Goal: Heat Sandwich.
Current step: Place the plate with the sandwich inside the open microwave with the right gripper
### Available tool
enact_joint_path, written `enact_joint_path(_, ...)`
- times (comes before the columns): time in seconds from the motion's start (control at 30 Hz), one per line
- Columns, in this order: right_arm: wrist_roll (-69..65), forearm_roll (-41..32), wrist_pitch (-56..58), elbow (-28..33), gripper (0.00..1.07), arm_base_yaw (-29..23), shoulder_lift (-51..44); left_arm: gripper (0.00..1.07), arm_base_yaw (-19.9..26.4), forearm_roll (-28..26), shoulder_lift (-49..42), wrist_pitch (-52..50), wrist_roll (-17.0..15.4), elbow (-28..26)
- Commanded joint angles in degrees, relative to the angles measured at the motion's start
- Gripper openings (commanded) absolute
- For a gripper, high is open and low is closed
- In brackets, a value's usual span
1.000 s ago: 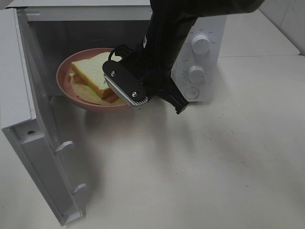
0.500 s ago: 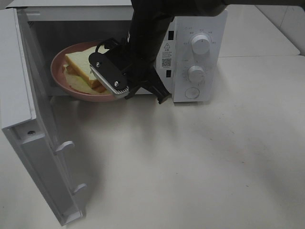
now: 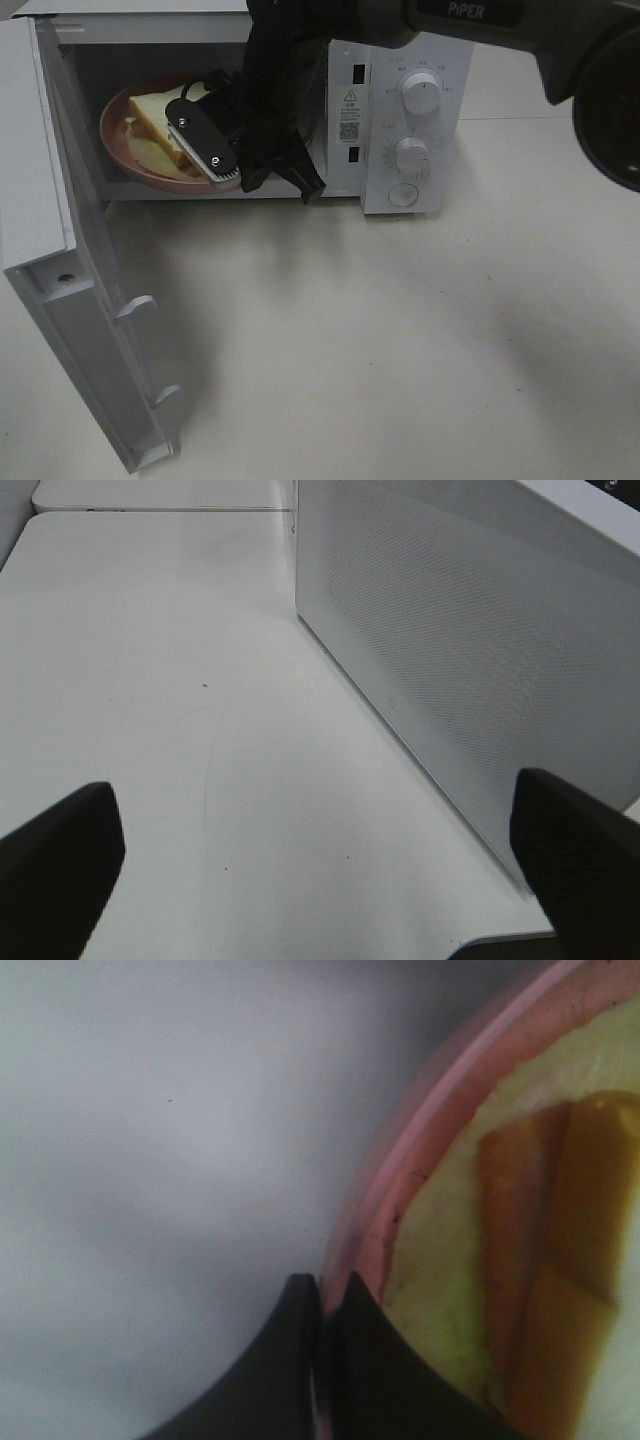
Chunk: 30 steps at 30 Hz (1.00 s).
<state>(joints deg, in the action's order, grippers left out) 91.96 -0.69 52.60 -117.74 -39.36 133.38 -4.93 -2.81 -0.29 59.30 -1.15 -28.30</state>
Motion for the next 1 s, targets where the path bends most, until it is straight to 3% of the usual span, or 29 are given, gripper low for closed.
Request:
enact_joint_path(0.03,-2.1,0.1,-0.2,-4.4,0.0,0.5,1.8,0.98,-0.2,-0.5,-0.9,0.0,-0.1,0.1)
enact_joint_path(0.7,-5.1,1.7,1.7,-17.7,0.0,2.6,10.1,0.98,-0.2,-0.5,-0.9,0.0,-0.1,0.1)
enact_joint_path(1.0,-5.1,1.2,-0.9,-17.7,0.01,2.7,11.8,0.98,-0.2,-0.5,-0.9,0.0,-0.1,0.1)
